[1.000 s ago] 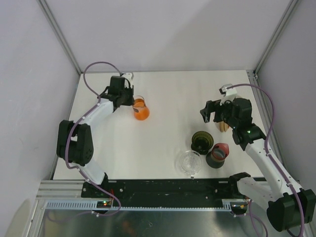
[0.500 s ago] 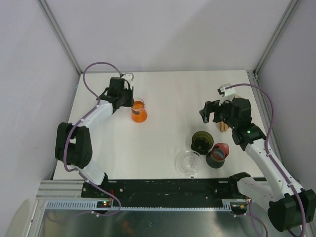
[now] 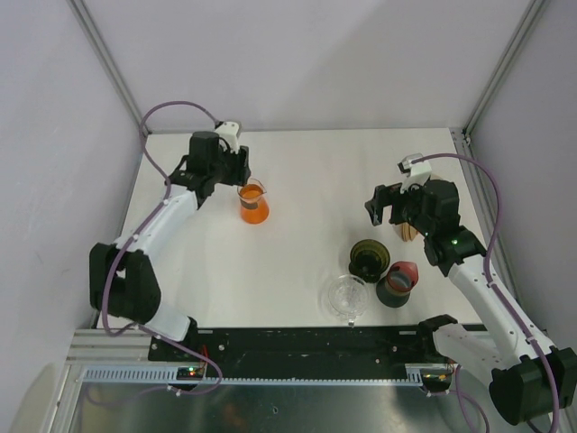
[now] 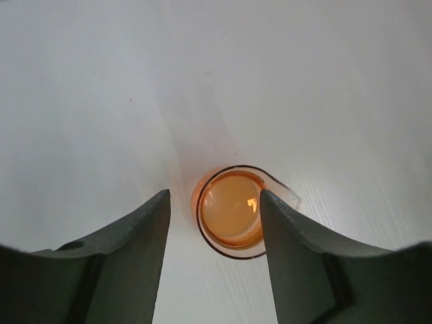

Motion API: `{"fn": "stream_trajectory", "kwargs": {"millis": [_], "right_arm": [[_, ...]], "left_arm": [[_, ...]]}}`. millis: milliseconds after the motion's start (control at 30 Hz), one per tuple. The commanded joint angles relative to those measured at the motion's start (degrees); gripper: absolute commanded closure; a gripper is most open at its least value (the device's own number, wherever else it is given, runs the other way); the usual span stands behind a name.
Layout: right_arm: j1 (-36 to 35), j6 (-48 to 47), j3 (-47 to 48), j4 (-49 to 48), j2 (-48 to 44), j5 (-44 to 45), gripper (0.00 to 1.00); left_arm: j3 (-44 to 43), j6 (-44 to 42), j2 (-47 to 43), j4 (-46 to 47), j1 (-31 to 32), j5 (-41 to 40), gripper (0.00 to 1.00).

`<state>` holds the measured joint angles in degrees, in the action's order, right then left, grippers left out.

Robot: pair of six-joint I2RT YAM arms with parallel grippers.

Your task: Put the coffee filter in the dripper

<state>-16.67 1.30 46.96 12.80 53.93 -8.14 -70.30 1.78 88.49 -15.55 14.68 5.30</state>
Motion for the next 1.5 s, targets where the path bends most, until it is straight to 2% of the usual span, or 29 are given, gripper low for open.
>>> {"fn": "stream_trajectory", "kwargs": {"millis": [0,167,300,633,900,1200,1333,1467], "right_arm": [[-0.3,-0.8,2.4,0.4,-1.3,1.4,0.02],[-0.2,-0.7,2.7,1.1,-0.6,2.9,0.01],[-0.1,-0.2,3.6,2.4,-0.1,3.8,0.01],[0.1,0.3,3.8,4.6,-1.9,6.8,0.01],[0.4,0.6,3.8,5.4,-2.8,9.7,0.01],[0.6,0.8,3.8,5.5,-2.0,9.0,0.01],[0.7,0.6,3.8,5.5,-1.8,8.8,0.01],[0.6,0.5,3.8,5.6,-1.9,8.8,0.01]], "left_arm": [[-2.4,-7.0,-7.0,0.9,3.5,3.0,0.39],[-5.5,-12.9,-8.0,-7.7,11.6,10.3,0.3],[-6.3,-12.5,-6.7,-12.4,18.0,16.2,0.27],[-6.0,-8.7,-0.5,-16.9,31.6,22.3,0.19],[-7.4,-5.8,3.9,-16.8,35.6,21.9,0.14],[-10.0,-3.9,7.7,-16.5,37.9,20.0,0.07],[-11.5,-3.4,9.4,-16.1,38.4,19.0,0.09],[-9.2,-4.8,10.3,-15.9,40.6,17.2,0.14]]}}
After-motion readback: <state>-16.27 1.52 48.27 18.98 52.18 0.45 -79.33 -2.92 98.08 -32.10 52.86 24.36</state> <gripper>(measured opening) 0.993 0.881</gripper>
